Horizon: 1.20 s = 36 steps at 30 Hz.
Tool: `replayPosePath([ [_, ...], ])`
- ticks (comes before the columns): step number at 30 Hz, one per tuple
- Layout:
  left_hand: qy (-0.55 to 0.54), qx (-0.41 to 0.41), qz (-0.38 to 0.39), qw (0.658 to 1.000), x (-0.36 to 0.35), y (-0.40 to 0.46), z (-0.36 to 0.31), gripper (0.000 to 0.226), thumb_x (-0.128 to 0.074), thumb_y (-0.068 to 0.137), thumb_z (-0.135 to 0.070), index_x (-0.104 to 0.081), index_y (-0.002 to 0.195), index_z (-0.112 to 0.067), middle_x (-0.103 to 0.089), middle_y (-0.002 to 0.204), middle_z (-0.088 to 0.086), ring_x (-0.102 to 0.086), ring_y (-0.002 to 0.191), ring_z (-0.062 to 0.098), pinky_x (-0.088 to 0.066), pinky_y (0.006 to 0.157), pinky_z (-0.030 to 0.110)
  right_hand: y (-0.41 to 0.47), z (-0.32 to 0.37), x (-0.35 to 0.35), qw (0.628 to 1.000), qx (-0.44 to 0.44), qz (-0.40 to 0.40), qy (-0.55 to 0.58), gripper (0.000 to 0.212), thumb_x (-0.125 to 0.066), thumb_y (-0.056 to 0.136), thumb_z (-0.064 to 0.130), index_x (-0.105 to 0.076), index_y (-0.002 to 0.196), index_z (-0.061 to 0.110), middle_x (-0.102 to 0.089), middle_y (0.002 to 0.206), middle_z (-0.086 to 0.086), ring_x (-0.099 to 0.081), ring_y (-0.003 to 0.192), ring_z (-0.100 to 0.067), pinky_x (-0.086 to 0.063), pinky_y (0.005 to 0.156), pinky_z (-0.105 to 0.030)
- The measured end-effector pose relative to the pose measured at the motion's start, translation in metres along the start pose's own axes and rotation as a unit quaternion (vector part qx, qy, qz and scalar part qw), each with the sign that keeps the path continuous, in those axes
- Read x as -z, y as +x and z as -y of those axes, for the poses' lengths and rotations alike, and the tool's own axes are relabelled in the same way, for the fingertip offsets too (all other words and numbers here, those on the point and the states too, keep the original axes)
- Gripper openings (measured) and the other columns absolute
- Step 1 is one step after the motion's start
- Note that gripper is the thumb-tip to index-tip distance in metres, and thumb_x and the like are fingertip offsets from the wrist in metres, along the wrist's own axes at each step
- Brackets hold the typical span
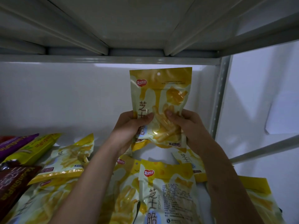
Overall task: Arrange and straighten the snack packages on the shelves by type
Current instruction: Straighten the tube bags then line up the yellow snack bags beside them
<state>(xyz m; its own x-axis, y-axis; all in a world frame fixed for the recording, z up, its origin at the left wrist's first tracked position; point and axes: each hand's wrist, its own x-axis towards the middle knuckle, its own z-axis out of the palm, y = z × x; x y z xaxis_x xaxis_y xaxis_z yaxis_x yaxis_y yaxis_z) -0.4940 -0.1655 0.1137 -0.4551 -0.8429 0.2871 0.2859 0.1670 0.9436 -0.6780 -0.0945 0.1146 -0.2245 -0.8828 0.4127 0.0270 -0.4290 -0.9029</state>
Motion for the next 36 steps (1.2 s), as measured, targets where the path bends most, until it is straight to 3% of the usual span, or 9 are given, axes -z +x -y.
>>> replayPosePath([
  [6, -0.028, 0.015, 0.019, 0.999, -0.0057, -0.0004, -0.0017, 0.042, -0.076, 0.08, -0.022, -0.074, 0.116, 0.0, -0.077, 0.113, 0.02, -0.075, 0.106, 0.038, -0.061, 0.094, 0.05, -0.0011, 0.0016, 0.0013, 1.0, 0.003, -0.03, 0.002, 0.018, -0.075, 0.092, 0.019, -0.078, 0.103, 0.005, -0.081, 0.095, -0.013, -0.08, 0.087, -0.027, -0.064, 0.071, -0.034],
  [10, -0.031, 0.0, 0.007, 0.999, -0.0045, -0.0005, -0.0008, 0.04, -0.077, 0.08, -0.016, -0.074, 0.115, 0.001, -0.078, 0.112, 0.02, -0.076, 0.104, 0.037, -0.062, 0.092, 0.049, -0.0014, 0.0016, 0.0006, 1.0, 0.013, -0.016, 0.018, 0.035, -0.077, 0.085, 0.023, -0.076, 0.116, 0.005, -0.08, 0.108, -0.014, -0.078, 0.101, -0.031, -0.064, 0.085, -0.04],
  [12, -0.027, -0.003, 0.011, 1.0, -0.0044, -0.0011, -0.0009, 0.046, -0.079, 0.076, -0.017, -0.073, 0.118, 0.002, -0.077, 0.113, 0.02, -0.075, 0.106, 0.037, -0.06, 0.095, 0.048, -0.0017, 0.0012, 0.0015, 1.0, 0.025, -0.013, 0.005, 0.042, -0.077, 0.08, 0.028, -0.076, 0.115, 0.004, -0.08, 0.107, -0.014, -0.078, 0.1, -0.03, -0.063, 0.082, -0.038],
  [15, -0.029, -0.004, 0.016, 0.999, -0.0054, -0.0009, -0.0021, 0.046, -0.079, 0.076, -0.016, -0.073, 0.116, 0.003, -0.077, 0.113, 0.02, -0.076, 0.106, 0.036, -0.061, 0.093, 0.045, 0.0, 0.0005, 0.0037, 0.999, 0.03, -0.029, -0.004, 0.036, -0.077, 0.079, 0.029, -0.077, 0.106, 0.004, -0.081, 0.1, -0.013, -0.079, 0.094, -0.028, -0.063, 0.079, -0.038],
  [19, -0.055, 0.012, 0.004, 0.998, -0.0047, -0.0001, -0.0054, 0.038, -0.079, 0.075, -0.021, -0.075, 0.107, 0.0, -0.078, 0.104, 0.02, -0.078, 0.095, 0.034, -0.064, 0.081, 0.043, 0.0027, 0.0002, 0.008, 0.999, 0.016, -0.036, -0.018, 0.02, -0.072, 0.094, 0.017, -0.077, 0.107, 0.002, -0.08, 0.104, -0.015, -0.078, 0.099, -0.031, -0.062, 0.092, -0.048],
  [21, -0.044, 0.005, -0.015, 0.999, -0.0043, -0.0007, -0.0061, 0.038, -0.079, 0.075, -0.021, -0.076, 0.106, 0.0, -0.079, 0.103, 0.02, -0.078, 0.094, 0.035, -0.065, 0.079, 0.044, 0.003, -0.0015, 0.0094, 0.999, 0.01, -0.023, -0.022, 0.024, -0.071, 0.094, 0.017, -0.077, 0.11, 0.0, -0.079, 0.108, -0.017, -0.077, 0.102, -0.033, -0.06, 0.095, -0.05],
  [24, -0.048, -0.003, -0.029, 0.998, -0.0048, -0.0024, -0.0064, 0.042, -0.08, 0.074, -0.019, -0.075, 0.11, 0.001, -0.079, 0.105, 0.02, -0.078, 0.094, 0.035, -0.066, 0.074, 0.041, 0.0012, -0.0017, 0.0065, 1.0, 0.01, -0.014, -0.012, 0.038, -0.075, 0.084, 0.027, -0.077, 0.113, 0.001, -0.079, 0.109, -0.018, -0.076, 0.104, -0.034, -0.06, 0.096, -0.05],
  [33, -0.074, 0.002, 0.009, 0.997, -0.0082, -0.0026, -0.0076, 0.038, -0.077, 0.077, -0.021, -0.076, 0.108, 0.0, -0.078, 0.108, 0.021, -0.078, 0.095, 0.033, -0.065, 0.082, 0.041, -0.0014, 0.0039, 0.0046, 0.998, 0.041, -0.034, -0.012, 0.036, -0.08, 0.077, 0.027, -0.077, 0.108, 0.008, -0.081, 0.104, -0.011, -0.078, 0.098, -0.028, -0.063, 0.088, -0.045],
  [36, -0.055, -0.022, -0.005, 0.998, -0.0108, -0.0051, -0.0063, 0.035, -0.077, 0.079, -0.015, -0.075, 0.109, 0.003, -0.079, 0.104, 0.021, -0.079, 0.092, 0.033, -0.065, 0.075, 0.039, -0.0018, 0.0042, 0.0061, 0.999, 0.039, -0.017, -0.013, 0.044, -0.082, 0.075, 0.029, -0.076, 0.113, 0.007, -0.08, 0.108, -0.01, -0.078, 0.102, -0.027, -0.062, 0.09, -0.044],
])
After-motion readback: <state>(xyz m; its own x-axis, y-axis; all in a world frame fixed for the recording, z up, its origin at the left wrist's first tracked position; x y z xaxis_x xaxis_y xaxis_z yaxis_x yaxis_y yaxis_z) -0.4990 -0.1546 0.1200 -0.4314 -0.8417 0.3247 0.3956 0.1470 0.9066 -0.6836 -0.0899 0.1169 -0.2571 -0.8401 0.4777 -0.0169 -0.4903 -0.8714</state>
